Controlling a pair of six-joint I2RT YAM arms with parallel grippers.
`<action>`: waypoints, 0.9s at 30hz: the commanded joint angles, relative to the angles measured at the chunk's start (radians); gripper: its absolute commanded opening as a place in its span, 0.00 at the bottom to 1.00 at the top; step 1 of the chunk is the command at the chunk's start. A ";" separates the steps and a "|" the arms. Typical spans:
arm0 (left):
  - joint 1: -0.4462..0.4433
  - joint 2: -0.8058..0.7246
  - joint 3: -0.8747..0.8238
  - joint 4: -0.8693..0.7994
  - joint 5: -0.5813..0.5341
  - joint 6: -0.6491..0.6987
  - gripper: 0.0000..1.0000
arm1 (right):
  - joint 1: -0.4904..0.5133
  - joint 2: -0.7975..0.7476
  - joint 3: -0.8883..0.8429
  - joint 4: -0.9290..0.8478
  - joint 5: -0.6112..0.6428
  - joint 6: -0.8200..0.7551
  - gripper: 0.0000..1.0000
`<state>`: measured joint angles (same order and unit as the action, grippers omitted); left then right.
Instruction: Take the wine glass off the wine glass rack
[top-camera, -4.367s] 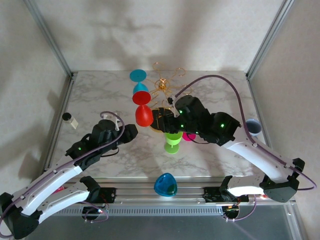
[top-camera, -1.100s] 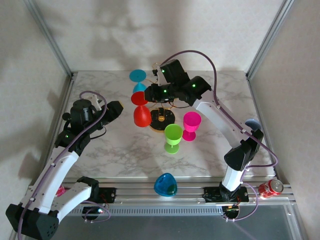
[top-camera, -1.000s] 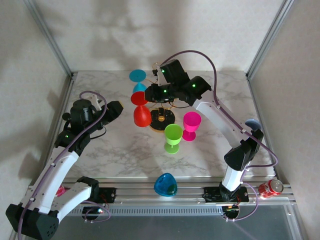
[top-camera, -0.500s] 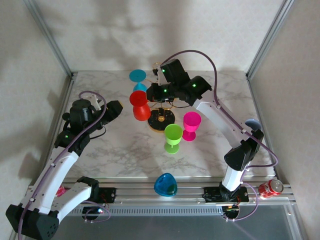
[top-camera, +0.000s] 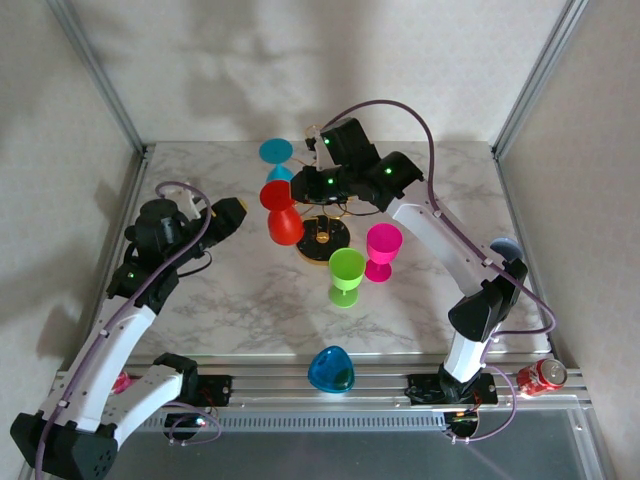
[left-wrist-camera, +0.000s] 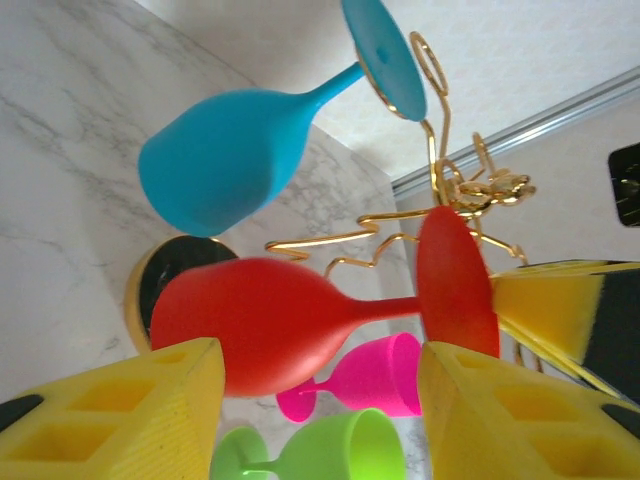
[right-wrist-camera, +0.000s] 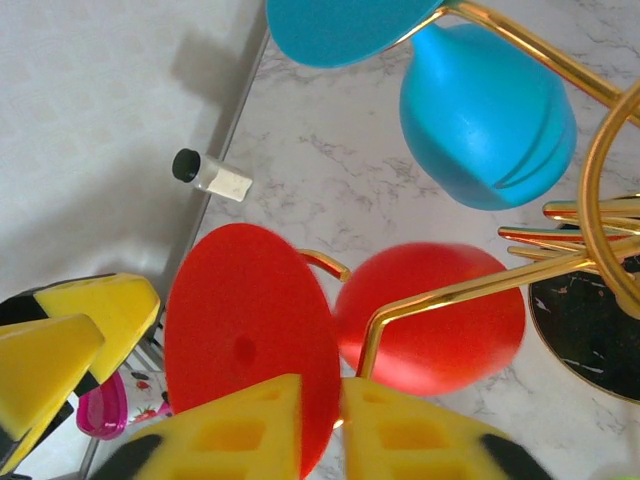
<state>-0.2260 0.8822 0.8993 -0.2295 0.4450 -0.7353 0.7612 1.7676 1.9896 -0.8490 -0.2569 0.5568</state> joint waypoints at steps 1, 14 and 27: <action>0.009 -0.001 0.026 0.076 0.067 -0.022 0.56 | -0.007 -0.029 -0.017 0.011 -0.007 -0.002 0.25; -0.006 0.065 0.028 0.204 0.190 -0.090 0.56 | -0.010 -0.031 -0.029 0.024 -0.012 0.003 0.36; -0.046 0.108 0.045 0.235 0.204 -0.101 0.52 | -0.010 -0.046 -0.027 0.037 -0.007 0.006 0.46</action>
<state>-0.2615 0.9897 0.9089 -0.0349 0.6224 -0.8310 0.7589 1.7576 1.9724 -0.8146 -0.2626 0.5629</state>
